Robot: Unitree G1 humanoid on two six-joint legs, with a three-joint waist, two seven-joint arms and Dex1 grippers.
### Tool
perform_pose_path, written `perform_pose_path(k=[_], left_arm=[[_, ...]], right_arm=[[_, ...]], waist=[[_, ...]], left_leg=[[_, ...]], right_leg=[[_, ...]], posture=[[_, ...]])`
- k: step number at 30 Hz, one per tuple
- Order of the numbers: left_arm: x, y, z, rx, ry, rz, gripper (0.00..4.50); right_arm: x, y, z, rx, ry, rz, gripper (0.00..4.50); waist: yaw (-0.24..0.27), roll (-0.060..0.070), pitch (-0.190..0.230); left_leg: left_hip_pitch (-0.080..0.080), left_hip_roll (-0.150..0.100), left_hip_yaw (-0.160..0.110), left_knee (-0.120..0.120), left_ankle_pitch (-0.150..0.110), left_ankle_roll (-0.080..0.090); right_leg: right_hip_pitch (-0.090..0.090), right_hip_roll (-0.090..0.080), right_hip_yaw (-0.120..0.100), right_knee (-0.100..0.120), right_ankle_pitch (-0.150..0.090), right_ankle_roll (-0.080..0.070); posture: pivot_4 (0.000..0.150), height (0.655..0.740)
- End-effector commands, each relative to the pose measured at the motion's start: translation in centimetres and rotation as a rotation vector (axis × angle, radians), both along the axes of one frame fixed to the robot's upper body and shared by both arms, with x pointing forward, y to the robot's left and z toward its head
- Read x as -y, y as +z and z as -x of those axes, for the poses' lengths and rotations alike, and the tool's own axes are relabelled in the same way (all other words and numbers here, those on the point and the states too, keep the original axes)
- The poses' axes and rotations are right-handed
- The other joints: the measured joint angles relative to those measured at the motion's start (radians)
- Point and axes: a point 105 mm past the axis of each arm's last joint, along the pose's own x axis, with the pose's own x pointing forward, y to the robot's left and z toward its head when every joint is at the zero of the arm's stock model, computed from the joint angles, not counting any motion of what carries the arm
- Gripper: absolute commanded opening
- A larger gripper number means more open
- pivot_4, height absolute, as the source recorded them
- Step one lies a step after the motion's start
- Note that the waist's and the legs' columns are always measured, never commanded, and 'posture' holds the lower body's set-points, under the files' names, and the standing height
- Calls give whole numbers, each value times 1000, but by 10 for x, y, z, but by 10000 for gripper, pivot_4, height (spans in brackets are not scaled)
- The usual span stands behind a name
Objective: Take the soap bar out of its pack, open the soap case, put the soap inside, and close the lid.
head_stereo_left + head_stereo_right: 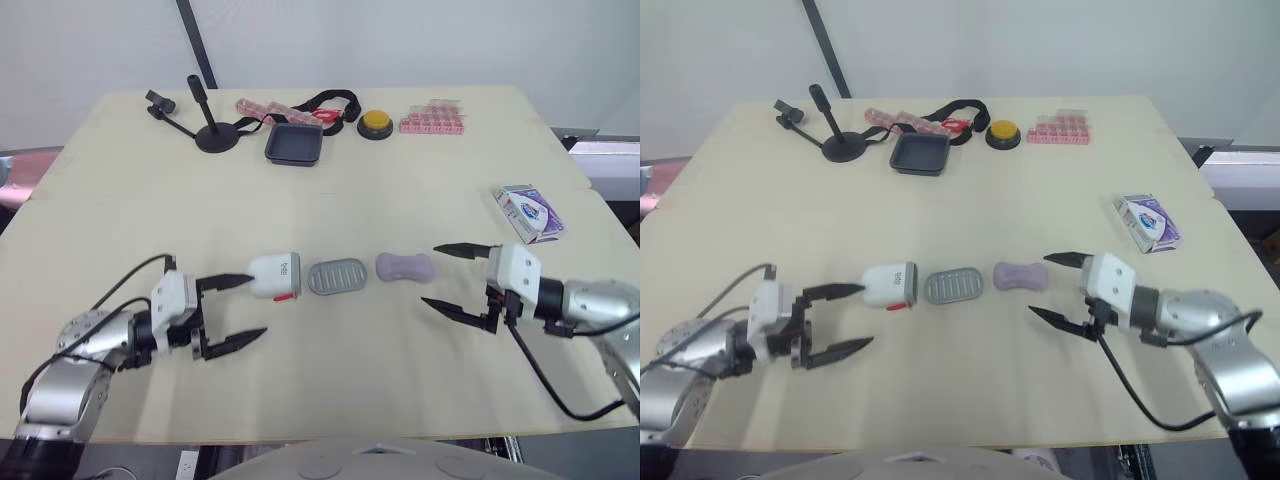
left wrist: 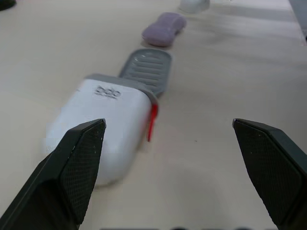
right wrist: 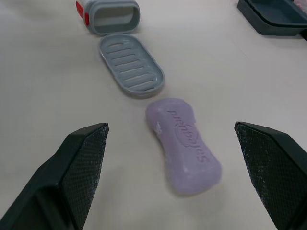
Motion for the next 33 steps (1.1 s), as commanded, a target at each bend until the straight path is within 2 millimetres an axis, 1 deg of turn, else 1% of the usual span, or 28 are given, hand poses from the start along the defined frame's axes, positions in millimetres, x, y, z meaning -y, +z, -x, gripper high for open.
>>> perform_pose_path(k=[1, 5, 9, 12, 14, 15, 19, 21, 26, 33], left_arm=[[9, -2, 10, 31, -52, -30, 44957], [19, -6, 9, 42, -49, -33, 44957], [34, -1, 8, 83, -39, -7, 44957], [40, 2, 11, 124, -27, 5, 44957], [36, 3, 9, 131, 19, 12, 44957], [33, 3, 7, 126, 49, 16, 44957], [14, 3, -3, 92, 176, 19, 44957], [12, 4, -4, 95, 198, 17, 44957], [17, 0, 9, 77, 177, 12, 44957], [16, -7, 19, 75, 178, -16, 44957]], right_arm=[[-5, 6, -4, -45, 42, 62, 45000], [-10, 5, -10, -92, 86, 133, 45000], [-21, 4, -27, -107, 103, 174, 45000], [-31, -1, -35, -127, 134, 223, 45000], [-35, -6, -37, -150, 151, 241, 45000], [-37, -9, -37, -155, 159, 251, 45000], [-43, -14, -42, -174, 168, 274, 45000], [-45, -16, -47, -178, 164, 284, 45000], [-51, -18, -54, -180, 165, 302, 45000], [-52, -28, -52, -214, 182, 338, 45000]], waist=[[2, 0, 0], [5, 0, 0], [-7, 0, 0], [-11, 0, 0], [-10, 0, 0], [-9, 0, 0], [-5, 0, 0], [-6, 0, 0], [-8, 0, 0], [-2, 0, 0]], left_leg=[[3, 0, 0, -1, 0, 0], [5, 0, 0, -3, 0, 0], [5, 0, 1, -3, 0, 0], [4, 0, 2, -3, 1, -1], [3, 0, 2, -3, 1, -1], [2, 0, 2, -3, 1, -1], [5, 0, 2, -3, 1, -1], [5, 0, 2, -2, 1, -1], [6, 0, 2, -3, 1, -1], [6, 1, 2, -3, 1, -1]], right_leg=[[1, 0, 0, 0, 0, 0], [2, 0, 0, 1, 0, 0], [2, 0, 1, 2, 0, 0], [2, 1, 2, 4, 0, 0], [2, 1, 2, 4, 0, 0], [2, 1, 2, 4, 0, 0], [1, 1, 2, 4, 0, 0], [1, 1, 2, 4, 0, 0], [1, 2, 3, 5, 0, -1], [1, 1, 3, 5, 0, -1]], posture=[[1500, 7400], [1500, 7400], [1500, 7400], [1500, 7400], [1500, 7400], [1500, 7400], [1500, 7400], [1500, 7400], [1500, 7400], [1500, 7400]])
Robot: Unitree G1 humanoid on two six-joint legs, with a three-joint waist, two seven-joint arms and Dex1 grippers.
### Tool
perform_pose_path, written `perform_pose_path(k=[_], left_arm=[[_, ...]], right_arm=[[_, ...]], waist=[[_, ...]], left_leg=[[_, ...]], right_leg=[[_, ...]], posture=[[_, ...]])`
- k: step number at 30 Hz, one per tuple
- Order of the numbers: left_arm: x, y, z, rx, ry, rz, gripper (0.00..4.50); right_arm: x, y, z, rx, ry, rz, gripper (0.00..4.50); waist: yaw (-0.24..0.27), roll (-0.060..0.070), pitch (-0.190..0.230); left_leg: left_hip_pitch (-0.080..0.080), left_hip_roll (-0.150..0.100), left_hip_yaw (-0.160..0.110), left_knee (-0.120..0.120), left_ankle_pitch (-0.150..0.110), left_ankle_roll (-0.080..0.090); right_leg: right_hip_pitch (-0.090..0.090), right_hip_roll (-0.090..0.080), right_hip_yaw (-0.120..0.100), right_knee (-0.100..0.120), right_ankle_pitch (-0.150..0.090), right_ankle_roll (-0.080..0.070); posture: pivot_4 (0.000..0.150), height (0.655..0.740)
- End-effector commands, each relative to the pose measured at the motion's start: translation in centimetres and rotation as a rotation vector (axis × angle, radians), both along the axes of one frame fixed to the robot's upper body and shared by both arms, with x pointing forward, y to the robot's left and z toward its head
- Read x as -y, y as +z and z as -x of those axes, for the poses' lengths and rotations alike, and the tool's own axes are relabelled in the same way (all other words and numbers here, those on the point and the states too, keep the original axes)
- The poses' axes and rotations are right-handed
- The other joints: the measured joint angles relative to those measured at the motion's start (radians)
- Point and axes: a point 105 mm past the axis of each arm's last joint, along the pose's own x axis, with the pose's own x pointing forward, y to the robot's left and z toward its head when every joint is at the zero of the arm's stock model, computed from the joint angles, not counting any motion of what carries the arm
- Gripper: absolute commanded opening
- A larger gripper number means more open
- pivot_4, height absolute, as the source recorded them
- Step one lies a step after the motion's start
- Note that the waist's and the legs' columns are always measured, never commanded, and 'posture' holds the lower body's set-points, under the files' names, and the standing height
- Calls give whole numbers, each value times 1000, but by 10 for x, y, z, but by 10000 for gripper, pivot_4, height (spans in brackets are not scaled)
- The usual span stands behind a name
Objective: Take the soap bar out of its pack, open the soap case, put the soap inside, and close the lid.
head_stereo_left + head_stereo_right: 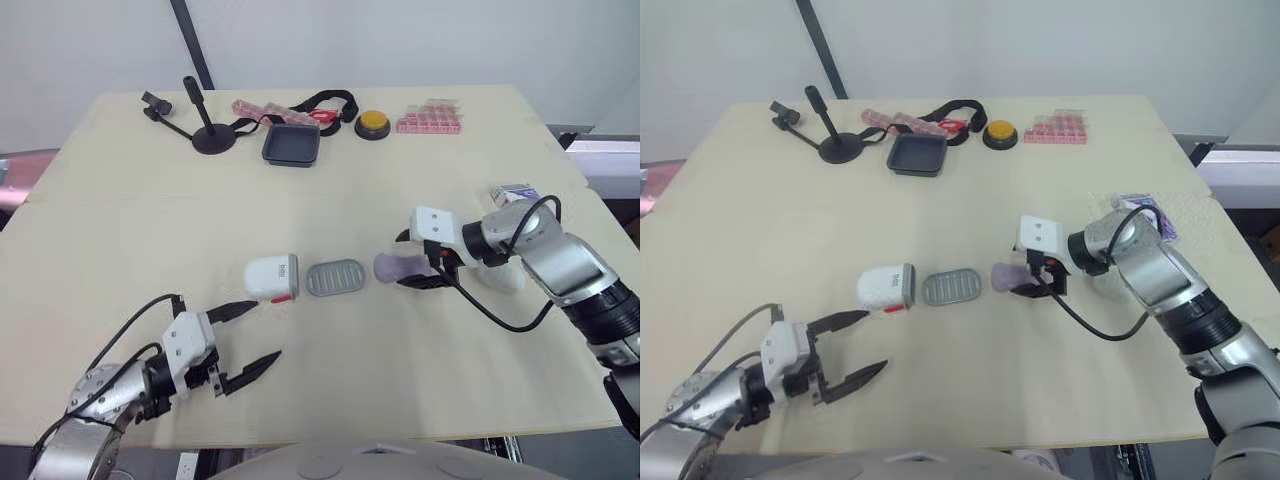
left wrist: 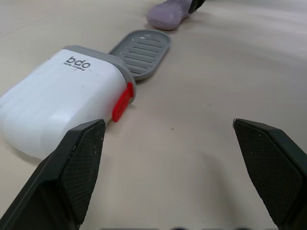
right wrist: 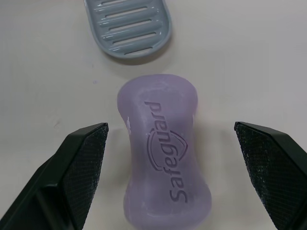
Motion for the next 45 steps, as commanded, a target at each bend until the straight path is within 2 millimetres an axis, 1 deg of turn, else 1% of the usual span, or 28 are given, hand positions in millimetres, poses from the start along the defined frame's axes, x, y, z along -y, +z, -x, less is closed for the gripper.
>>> perform_pose_path(k=[1, 6, 7, 10, 15, 17, 18, 22, 23, 24, 28, 32, 34, 36, 38, 40, 41, 43, 45], left_arm=[[1, 6, 2, 51, -14, -14, 44957], [2, 5, 3, 72, -39, -15, 44957], [4, 5, 6, 74, -60, -16, 44957], [6, 8, 10, 80, -84, -18, 44957], [8, 15, 10, 87, -93, -21, 44957], [9, 17, 9, 89, -100, -23, 45000], [10, 17, 9, 89, -101, -23, 45000], [14, 17, 4, 91, -105, -21, 45000], [15, 17, 3, 90, -105, -21, 45000], [15, 17, 2, 90, -106, -21, 45000], [13, 16, 0, 81, -105, -24, 45000], [0, 9, -4, 71, -85, -37, 45000], [-8, 4, -5, 68, -75, -44, 45000], [-14, 1, -5, 67, -63, -47, 45000], [-19, -1, -5, 71, -54, -46, 45000], [-21, -3, -5, 76, -46, -44, 45000], [-22, -4, -4, 79, -45, -42, 45000], [-21, -4, -3, 84, -45, -38, 45000], [-22, -5, -1, 86, -38, -31, 45000]], right_arm=[[1, 2, -2, 15, 9, 26, 45000], [-1, 0, -4, 11, -3, 29, 45000], [-1, -1, -4, 10, -5, 33, 45000], [0, -3, -3, -2, -7, 42, 45000], [0, -4, -4, 4, -14, 48, 45000], [1, -5, -4, 6, -10, 54, 39706], [1, -6, -4, 5, -11, 55, 37954], [-1, -7, -4, 11, -7, 57, 24793], [-1, -7, -3, 12, -4, 58, 20346], [-1, -7, -3, 13, -2, 59, 17377], [-4, -3, -3, 33, 15, 42, 16852], [-21, 21, -2, 89, 69, -11, 16852], [-39, 36, 1, 113, 103, -58, 16852], [-55, 45, 6, 124, 133, -88, 16852], [-74, 46, 12, 120, 164, -99, 16852], [-91, 42, 16, 110, 187, -106, 16852], [-96, 38, 17, 103, 189, -106, 16852], [-99, 29, 17, 111, 214, -64, 16852], [-102, 24, 15, 109, 216, -50, 16852]], waist=[[0, 0, 0], [-2, 0, 0], [-2, 0, 0], [-1, 0, 0], [-1, 0, 0], [-1, 0, 0], [-2, 0, 0], [-2, 0, 0], [-2, 0, 0], [-2, 0, 0], [-2, 0, 0], [-3, 0, 0], [-9, 0, 0], [-10, 0, 0], [-7, 0, 0], [-7, 0, 0], [-7, -1, 0], [-3, -1, 0], [-1, -1, 0]], left_leg=[[0, 0, 0, 0, 0, 0], [0, 0, 0, 0, 0, 0], [0, 0, 1, 0, 0, 0], [0, 0, 1, 0, 0, 0], [0, 0, 1, 0, 0, 0], [0, 0, 1, 0, 0, 0], [0, 0, 1, 0, 0, 0], [0, 0, 1, 0, 0, 0], [0, 0, 1, 0, 0, 0], [1, 0, 2, 0, 0, 0], [1, 0, 2, 0, 0, 0], [1, 0, 2, 0, 0, 0], [1, 1, 4, 0, 0, 0], [1, 1, 5, 0, 0, -1], [2, 2, 5, 0, 1, -1], [3, 2, 5, 0, 1, -1], [3, 2, 6, 0, 1, -1], [3, 1, 6, 0, 1, -1], [3, 0, 6, -1, 1, -1]], right_leg=[[0, 0, 0, 0, 0, 0], [0, 0, 0, 0, 0, 0], [0, 0, 1, 0, 0, 0], [0, 0, 0, 0, 0, 0], [-1, 0, 1, 1, 0, 0], [-1, 0, 1, 1, 0, 0], [-1, 0, 1, 1, 0, 0], [-1, 0, 1, 1, 0, 0], [-1, 0, 1, 1, 0, 0], [-1, 0, 1, 1, 0, 0], [-1, 0, 1, 2, 0, 0], [-1, 1, 2, 2, 0, 0], [-3, 1, 4, 3, 0, 0], [-4, 3, 6, 5, 0, 0], [-5, 3, 5, 6, 0, 0], [-5, 2, 5, 8, 0, 0], [-6, 2, 5, 9, 0, 0], [-7, 1, 5, 10, 0, 0], [-7, 0, 4, 10, 0, 0]], posture=[[1500, 7400], [1500, 7400], [1500, 7400], [1500, 7400], [1500, 7400], [1500, 7400], [1500, 7400], [1500, 7400], [1500, 7400], [1500, 7400], [1500, 7400], [1500, 7400], [1500, 7400], [1500, 7400], [1500, 7400], [1500, 7400], [1500, 7400], [1500, 7400], [1500, 7400]])
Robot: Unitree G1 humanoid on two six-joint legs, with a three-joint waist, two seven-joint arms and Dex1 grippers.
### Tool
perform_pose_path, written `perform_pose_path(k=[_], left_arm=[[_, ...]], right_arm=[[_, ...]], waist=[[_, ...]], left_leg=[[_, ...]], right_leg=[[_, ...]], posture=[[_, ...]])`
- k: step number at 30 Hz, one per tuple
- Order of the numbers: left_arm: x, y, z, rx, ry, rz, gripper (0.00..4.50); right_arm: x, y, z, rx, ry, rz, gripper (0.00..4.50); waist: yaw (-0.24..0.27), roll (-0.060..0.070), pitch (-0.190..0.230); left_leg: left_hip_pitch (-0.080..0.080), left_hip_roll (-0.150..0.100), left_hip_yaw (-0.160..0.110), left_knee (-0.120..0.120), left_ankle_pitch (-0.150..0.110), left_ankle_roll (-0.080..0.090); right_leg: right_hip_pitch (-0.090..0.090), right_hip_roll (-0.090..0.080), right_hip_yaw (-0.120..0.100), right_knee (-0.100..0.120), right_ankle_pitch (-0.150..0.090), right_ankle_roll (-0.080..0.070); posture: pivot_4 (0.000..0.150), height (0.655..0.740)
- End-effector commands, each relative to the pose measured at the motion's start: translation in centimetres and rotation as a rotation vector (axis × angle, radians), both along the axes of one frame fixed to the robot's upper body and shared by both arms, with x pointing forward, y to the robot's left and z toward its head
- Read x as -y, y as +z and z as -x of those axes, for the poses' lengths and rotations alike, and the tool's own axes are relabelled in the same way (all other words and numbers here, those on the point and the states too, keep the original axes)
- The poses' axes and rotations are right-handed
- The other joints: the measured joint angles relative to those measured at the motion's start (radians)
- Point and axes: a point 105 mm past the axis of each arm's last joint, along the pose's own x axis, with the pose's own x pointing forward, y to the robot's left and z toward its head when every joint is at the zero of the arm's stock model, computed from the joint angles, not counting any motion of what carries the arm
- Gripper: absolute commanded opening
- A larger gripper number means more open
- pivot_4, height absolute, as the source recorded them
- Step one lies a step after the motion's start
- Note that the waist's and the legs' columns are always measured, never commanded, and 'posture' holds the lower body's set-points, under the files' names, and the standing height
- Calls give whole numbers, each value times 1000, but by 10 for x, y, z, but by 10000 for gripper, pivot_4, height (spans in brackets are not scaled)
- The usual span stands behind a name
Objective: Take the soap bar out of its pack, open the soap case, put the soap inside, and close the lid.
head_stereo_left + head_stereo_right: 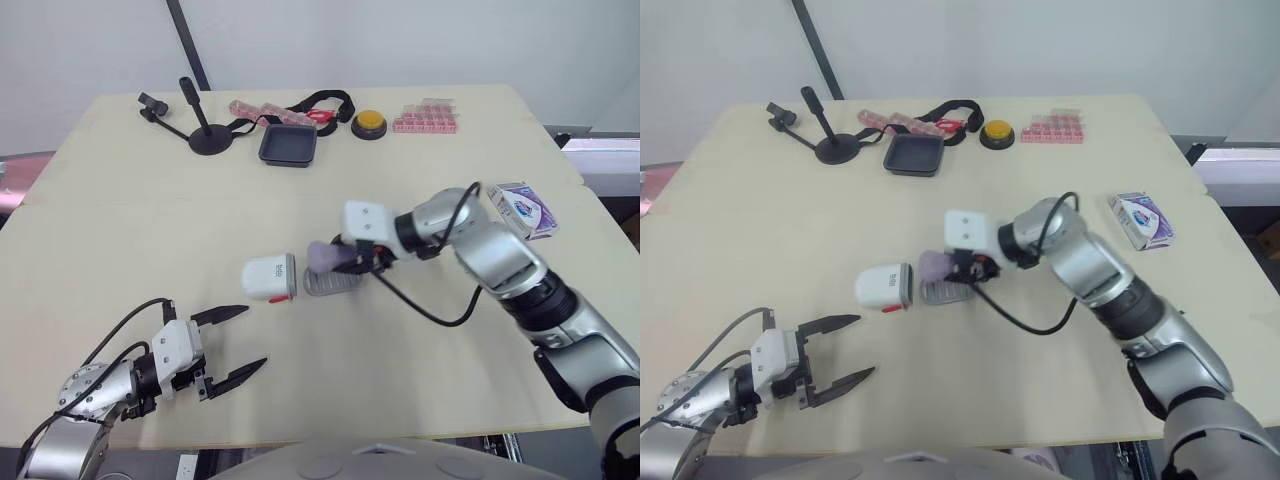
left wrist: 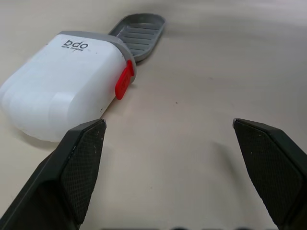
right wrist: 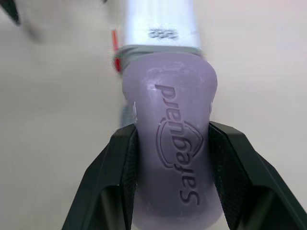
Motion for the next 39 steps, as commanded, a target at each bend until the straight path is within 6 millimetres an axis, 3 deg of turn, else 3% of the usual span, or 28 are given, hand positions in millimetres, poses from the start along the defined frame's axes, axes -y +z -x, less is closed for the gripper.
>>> perform_pose_path(k=[1, 20, 22, 27, 33, 36, 39], left_arm=[[-4, 6, 1, 40, 21, 20, 45000], [4, 8, -4, 66, 52, 57, 45000], [5, 8, -4, 69, 51, 59, 45000], [4, 9, -6, 72, 53, 60, 45000], [-5, 16, -15, 99, 66, 59, 45000], [-13, 27, -29, 145, 68, 42, 45000], [-19, 31, -39, 183, 45, -1, 45000]], right_arm=[[-1, 4, -8, 50, -7, 8, 16852], [-9, -9, -11, 31, 34, 52, 16852], [-7, -10, -13, 31, 33, 63, 27152], [-7, -8, -14, 35, 40, 57, 43836], [-4, 21, -14, 72, 40, -93, 44492], [12, 41, -11, 91, -4, -247, 44492], [30, 47, 1, 97, -32, -374, 44492]], waist=[[-1, 0, 0], [-12, 0, 0], [-12, 0, 0], [-15, 0, 0], [-13, 0, 0], [-3, -1, 0], [7, -3, -1]], left_leg=[[0, 0, 1, 0, 0, 0], [1, 1, 5, -2, 1, -1], [1, 1, 6, -2, 1, -1], [2, 1, 6, -2, 1, -1], [1, 1, 6, -1, 1, -1], [2, 1, 6, -1, 1, -1], [3, 1, 7, -2, 1, -1]], right_leg=[[0, -1, 0, 0, 0, 0], [-1, 0, 1, 1, 0, 0], [-1, 0, 2, 1, 0, 0], [-1, 0, 2, 1, 0, 0], [-1, 0, 2, 1, 0, 0], [-2, 0, 2, 2, 0, 0], [-2, 0, 2, 3, 0, 0]], posture=[[1500, 7400], [1500, 7400], [1500, 7400], [1500, 7400], [1500, 7400], [1500, 7400], [1500, 7400]])
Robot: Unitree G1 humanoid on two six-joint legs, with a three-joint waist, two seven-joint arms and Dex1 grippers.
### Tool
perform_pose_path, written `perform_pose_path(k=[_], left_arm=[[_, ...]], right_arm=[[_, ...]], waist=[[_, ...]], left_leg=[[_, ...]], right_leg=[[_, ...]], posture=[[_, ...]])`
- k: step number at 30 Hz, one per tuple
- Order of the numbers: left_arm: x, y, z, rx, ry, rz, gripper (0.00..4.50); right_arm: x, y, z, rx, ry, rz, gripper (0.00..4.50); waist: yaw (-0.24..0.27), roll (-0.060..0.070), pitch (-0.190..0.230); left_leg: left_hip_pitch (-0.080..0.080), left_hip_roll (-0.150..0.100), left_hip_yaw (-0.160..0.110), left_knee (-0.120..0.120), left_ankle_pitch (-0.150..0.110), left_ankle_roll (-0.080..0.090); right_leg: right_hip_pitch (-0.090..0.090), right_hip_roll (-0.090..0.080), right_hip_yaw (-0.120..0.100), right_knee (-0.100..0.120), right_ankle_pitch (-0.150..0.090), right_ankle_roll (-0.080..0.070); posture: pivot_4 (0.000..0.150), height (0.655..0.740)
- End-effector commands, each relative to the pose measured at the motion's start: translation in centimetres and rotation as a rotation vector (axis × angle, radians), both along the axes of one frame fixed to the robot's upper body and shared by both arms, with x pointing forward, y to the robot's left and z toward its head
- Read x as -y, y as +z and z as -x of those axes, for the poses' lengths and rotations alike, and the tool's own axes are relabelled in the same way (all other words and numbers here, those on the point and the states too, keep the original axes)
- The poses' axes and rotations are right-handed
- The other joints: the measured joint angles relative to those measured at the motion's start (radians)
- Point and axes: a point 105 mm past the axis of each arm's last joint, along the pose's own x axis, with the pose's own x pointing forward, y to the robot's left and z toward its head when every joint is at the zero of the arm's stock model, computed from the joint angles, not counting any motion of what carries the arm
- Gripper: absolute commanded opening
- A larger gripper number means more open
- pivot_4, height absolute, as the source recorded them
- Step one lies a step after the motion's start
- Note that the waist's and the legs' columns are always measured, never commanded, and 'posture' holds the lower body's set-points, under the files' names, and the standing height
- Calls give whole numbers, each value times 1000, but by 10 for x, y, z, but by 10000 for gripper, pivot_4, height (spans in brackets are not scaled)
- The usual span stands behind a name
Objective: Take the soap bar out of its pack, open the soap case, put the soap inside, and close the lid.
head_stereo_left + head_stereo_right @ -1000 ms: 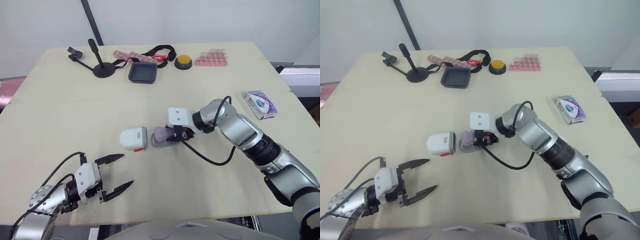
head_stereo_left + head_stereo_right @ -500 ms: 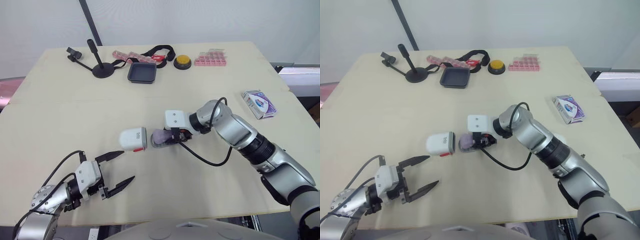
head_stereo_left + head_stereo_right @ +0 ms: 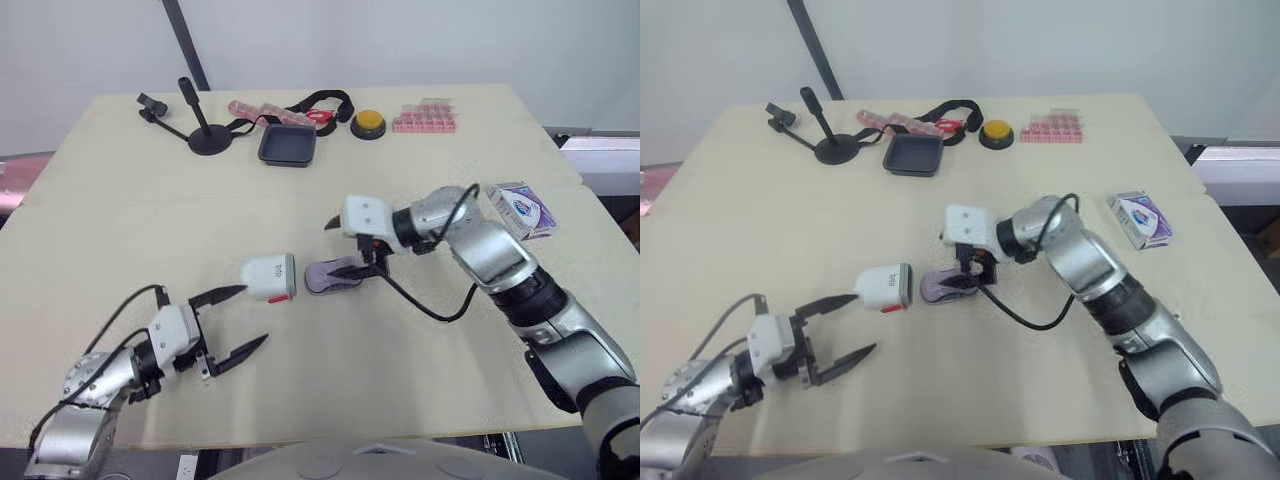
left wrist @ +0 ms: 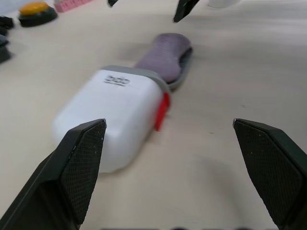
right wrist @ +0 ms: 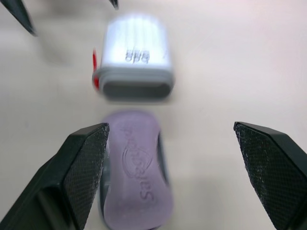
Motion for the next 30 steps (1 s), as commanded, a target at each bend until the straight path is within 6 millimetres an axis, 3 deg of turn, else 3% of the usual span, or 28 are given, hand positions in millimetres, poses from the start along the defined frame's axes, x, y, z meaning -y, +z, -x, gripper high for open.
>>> perform_pose_path(k=[1, 8, 12, 16, 21, 30], left_arm=[[-9, 8, -7, 48, -37, -52, 45000], [-1, 17, -30, -18, -221, -121, 45000], [9, 16, -43, -64, -321, -195, 45000], [21, 18, -69, -72, -366, -261, 45000], [30, 18, -82, -82, -408, -304, 45000], [35, 20, -80, -96, -482, -349, 45000]], right_arm=[[20, 19, 16, 57, -11, -182, 44492], [54, -10, 59, 56, -53, -271, 44492], [65, -11, 61, 6, -160, -358, 44492], [77, -31, 70, -59, -210, -337, 44492], [93, -47, 71, -47, -307, -378, 44492], [107, -52, 70, -23, -412, -466, 44492]], waist=[[6, -1, 0], [7, -1, 0], [-6, -1, -1], [4, -2, -1], [4, -2, -1], [4, -2, -1]], left_leg=[[0, 0, 0, 0, 0, 0], [0, 0, 4, -1, 0, 0], [2, 0, 9, -2, 0, 0], [2, 0, 9, -2, 0, 0], [0, -1, 9, -2, -1, 2], [-5, -1, 8, -3, -1, 2]], right_leg=[[0, 0, 0, 0, 0, 0], [-2, 0, 2, -2, 0, 0], [-2, -1, 6, -2, 0, 0], [-1, -1, 7, -2, 0, 0], [1, -1, 7, -6, 0, 0], [1, -2, 4, -8, 0, 0]], posture=[[1500, 7400], [1500, 7400], [1500, 7400], [1500, 7400], [1500, 7400], [1500, 7400]])
